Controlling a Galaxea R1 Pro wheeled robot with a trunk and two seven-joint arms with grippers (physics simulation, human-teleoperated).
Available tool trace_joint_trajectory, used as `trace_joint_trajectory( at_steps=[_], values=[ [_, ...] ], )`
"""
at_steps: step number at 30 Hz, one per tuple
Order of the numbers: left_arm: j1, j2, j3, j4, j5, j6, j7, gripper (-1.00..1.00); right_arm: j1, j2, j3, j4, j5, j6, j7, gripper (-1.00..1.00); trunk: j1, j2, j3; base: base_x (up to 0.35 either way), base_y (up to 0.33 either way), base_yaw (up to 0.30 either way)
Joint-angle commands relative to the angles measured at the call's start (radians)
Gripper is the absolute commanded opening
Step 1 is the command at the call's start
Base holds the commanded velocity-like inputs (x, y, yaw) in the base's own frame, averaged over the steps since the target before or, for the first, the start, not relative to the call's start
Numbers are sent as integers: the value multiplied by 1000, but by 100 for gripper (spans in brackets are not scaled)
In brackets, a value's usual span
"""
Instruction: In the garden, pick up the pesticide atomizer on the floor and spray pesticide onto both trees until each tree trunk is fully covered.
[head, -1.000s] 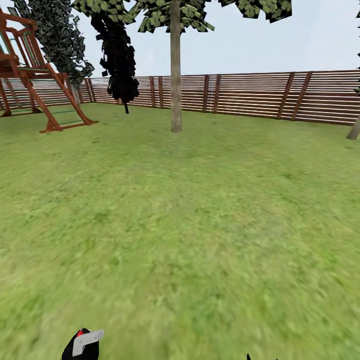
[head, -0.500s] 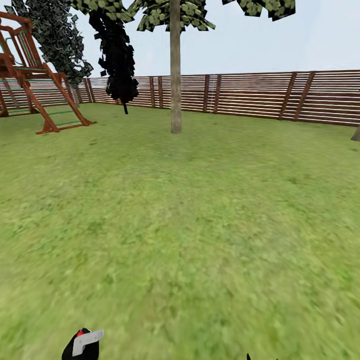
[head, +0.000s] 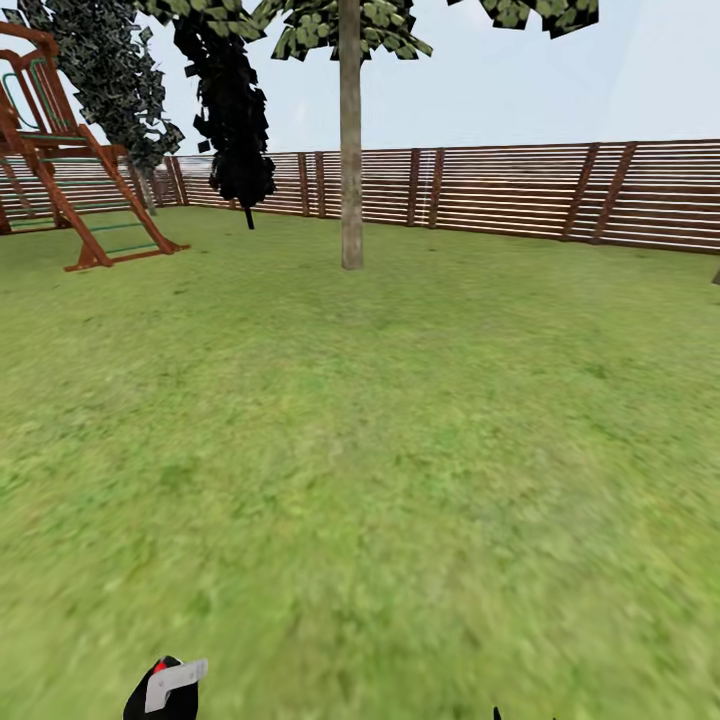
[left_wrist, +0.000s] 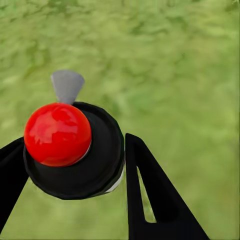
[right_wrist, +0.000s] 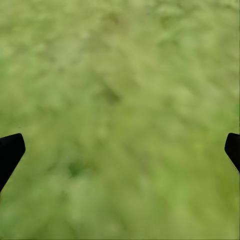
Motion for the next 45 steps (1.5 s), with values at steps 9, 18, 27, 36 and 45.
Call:
trace_joint_trajectory(
  at_steps=[9,18,27,36,45],
  values=[
    [0,0,0,0,0,0,0,-100,0,0,0,0,0,0,0,100,0,0,0,340,0,0],
    [0,0,0,0,0,0,0,-100,0,0,0,0,0,0,0,100,0,0,0,340,0,0],
    [0,0,0,0,0,0,0,-100,0,0,0,0,0,0,0,100,0,0,0,340,0,0],
    [0,0,0,0,0,0,0,-100,0,0,0,0,0,0,0,100,0,0,0,340,0,0],
    [0,0,0,0,0,0,0,-100,0,0,0,0,0,0,0,100,0,0,0,340,0,0]
  ],
)
